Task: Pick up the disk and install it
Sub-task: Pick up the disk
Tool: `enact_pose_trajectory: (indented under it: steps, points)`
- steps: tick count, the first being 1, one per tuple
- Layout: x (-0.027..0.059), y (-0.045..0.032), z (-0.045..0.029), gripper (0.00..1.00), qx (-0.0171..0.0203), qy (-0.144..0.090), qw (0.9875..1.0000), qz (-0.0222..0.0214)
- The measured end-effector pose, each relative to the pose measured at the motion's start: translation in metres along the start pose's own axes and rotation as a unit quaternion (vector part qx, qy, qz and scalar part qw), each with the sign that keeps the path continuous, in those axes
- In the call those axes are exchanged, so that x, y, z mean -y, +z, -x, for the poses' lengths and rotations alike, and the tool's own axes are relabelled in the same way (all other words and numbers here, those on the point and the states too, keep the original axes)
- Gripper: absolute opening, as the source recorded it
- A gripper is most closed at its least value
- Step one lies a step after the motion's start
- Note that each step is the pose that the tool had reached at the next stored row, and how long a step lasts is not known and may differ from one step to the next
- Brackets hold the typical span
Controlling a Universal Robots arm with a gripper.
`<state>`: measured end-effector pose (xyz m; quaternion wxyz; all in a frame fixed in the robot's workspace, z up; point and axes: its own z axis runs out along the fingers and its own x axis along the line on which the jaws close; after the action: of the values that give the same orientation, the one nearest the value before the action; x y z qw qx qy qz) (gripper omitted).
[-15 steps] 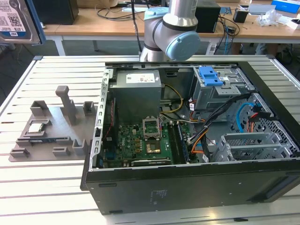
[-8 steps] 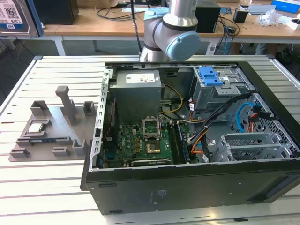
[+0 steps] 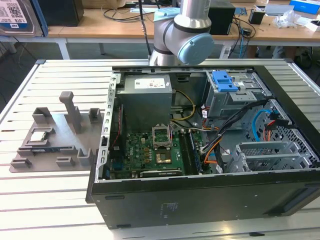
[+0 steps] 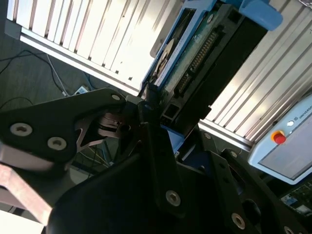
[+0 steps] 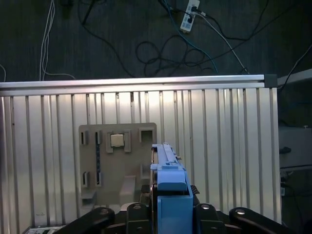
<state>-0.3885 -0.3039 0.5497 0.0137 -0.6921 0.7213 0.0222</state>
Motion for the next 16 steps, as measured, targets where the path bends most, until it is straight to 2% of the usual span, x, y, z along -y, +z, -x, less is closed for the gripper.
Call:
enact_pose_trajectory:
  steps: [5, 7, 10, 12, 16]
  points:
    - [0.015, -0.0002, 0.0007, 0.37, -0.0005, 0.0, 1.0, 0.0008]
    - [0.0256, -0.0003, 0.0011, 0.37, -0.0007, 0.0, 1.0, 0.0015]
    - [0.0359, -0.0004, 0.0015, 0.37, -0.0009, 0.0, 1.0, 0.002]
    - [0.0475, -0.0006, 0.002, 0.37, -0.0013, 0.0, 1.0, 0.0025]
    - [0.0632, -0.0007, 0.0026, 0.37, -0.0015, 0.0, 1.0, 0.0031]
